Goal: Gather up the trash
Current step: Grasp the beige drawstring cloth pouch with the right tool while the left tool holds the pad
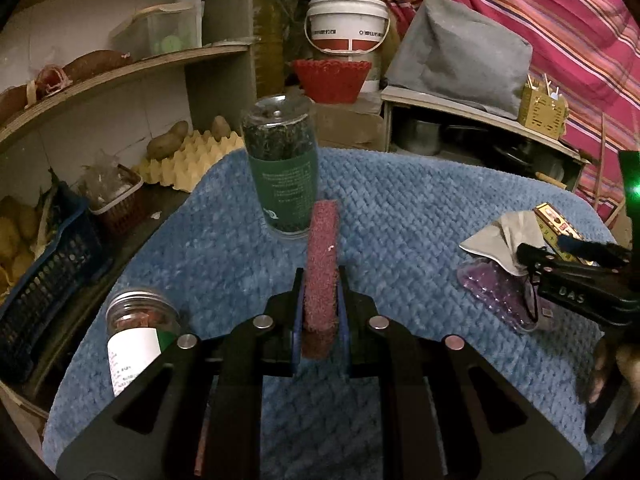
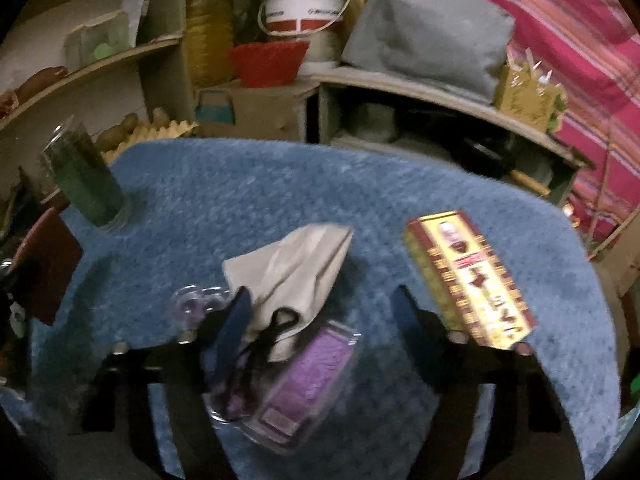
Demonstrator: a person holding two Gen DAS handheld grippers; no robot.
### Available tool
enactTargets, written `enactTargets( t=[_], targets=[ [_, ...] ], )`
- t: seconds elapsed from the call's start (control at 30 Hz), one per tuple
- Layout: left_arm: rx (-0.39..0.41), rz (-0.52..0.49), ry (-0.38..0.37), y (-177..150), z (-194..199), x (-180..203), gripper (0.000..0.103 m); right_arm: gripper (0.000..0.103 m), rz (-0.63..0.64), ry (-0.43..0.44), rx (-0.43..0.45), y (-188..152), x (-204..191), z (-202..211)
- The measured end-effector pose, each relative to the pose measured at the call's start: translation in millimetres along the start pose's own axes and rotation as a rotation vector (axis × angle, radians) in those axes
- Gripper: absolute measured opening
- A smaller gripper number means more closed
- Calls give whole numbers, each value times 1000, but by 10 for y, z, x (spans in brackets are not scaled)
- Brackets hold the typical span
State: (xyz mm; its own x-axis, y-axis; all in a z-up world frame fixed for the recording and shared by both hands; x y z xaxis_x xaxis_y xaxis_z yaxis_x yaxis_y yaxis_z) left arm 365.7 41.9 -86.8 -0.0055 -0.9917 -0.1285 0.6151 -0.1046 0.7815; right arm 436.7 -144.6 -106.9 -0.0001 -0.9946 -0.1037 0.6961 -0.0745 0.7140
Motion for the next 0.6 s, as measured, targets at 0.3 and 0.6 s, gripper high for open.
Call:
enactTargets(
  t=[0.3, 0.6],
  targets=[
    [3, -18, 6, -5, 29, 30, 13, 17, 48, 57, 29, -4, -92, 95],
    [30, -38, 13, 32, 251, 115, 13, 17, 5, 79, 74, 0, 163, 497]
  ],
)
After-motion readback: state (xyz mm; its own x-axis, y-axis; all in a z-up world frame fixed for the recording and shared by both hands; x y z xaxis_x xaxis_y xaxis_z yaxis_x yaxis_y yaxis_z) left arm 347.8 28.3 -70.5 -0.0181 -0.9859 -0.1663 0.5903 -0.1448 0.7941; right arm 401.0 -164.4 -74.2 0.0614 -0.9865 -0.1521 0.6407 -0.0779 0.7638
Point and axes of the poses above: each gripper's, at about its wrist camera, not at the fingertips, and z roughly against the way its jaws point, x to its right, y to its top, the point moved 7 cm from there along -z, roughly the way its jaws point, and after that the axes turned 9 degrees about -z, right-handed, at the moved point
